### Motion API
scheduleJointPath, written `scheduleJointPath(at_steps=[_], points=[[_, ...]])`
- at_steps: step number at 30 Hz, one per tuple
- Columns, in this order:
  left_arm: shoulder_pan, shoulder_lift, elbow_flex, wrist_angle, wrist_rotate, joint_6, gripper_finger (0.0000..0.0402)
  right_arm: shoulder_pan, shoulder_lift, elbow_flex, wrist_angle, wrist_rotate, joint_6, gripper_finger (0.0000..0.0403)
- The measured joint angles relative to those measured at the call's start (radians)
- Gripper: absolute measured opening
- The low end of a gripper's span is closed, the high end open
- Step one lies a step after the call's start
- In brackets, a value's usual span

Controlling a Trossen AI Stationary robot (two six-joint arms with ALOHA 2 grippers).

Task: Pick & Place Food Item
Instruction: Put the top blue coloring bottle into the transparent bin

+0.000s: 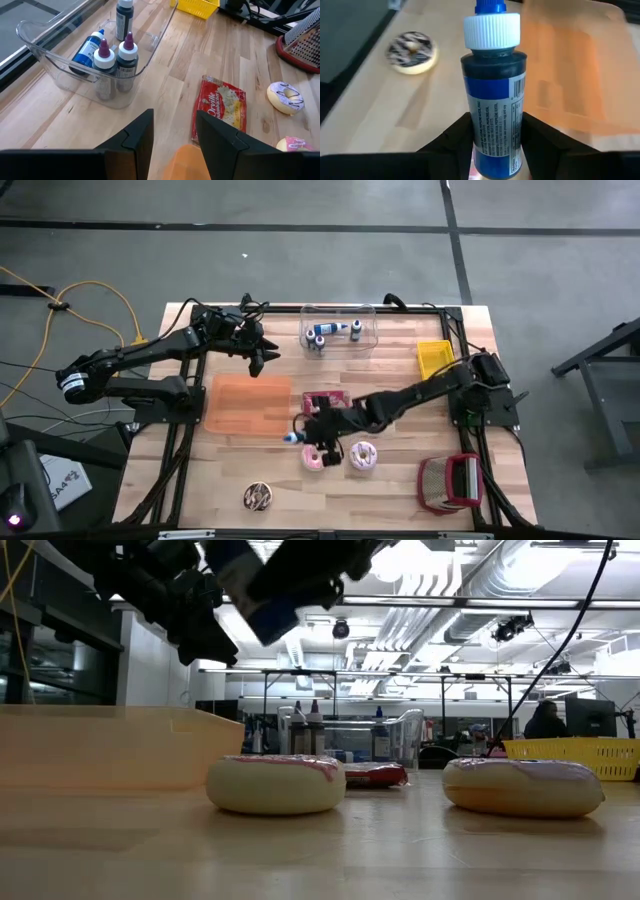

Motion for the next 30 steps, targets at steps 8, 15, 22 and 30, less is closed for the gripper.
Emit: scheduleJointPath(at_steps=[8, 15, 22, 30], points=[[0.0, 0.0, 0.0, 0.0, 0.0, 0.0, 0.0141, -0.048, 0.0, 0.0, -0.019, 0.006, 0.042, 0.0136], [0.0, 0.0, 0.0, 0.0, 0.0, 0.0, 0.0141, -0.079, 0.0, 0.0, -0.02, 0.027, 0.057, 0.0136], [0.0, 0.0, 0.0, 0.0, 0.0, -0.02, 0.0141, -0.122, 0.0, 0.0, -0.02, 0.071, 0.057, 0.0136], [0.0, 0.0, 0.0, -0.002, 0.054, -0.103, 0.0141, -0.169, 0.0, 0.0, -0.021, 0.086, 0.096, 0.0136]])
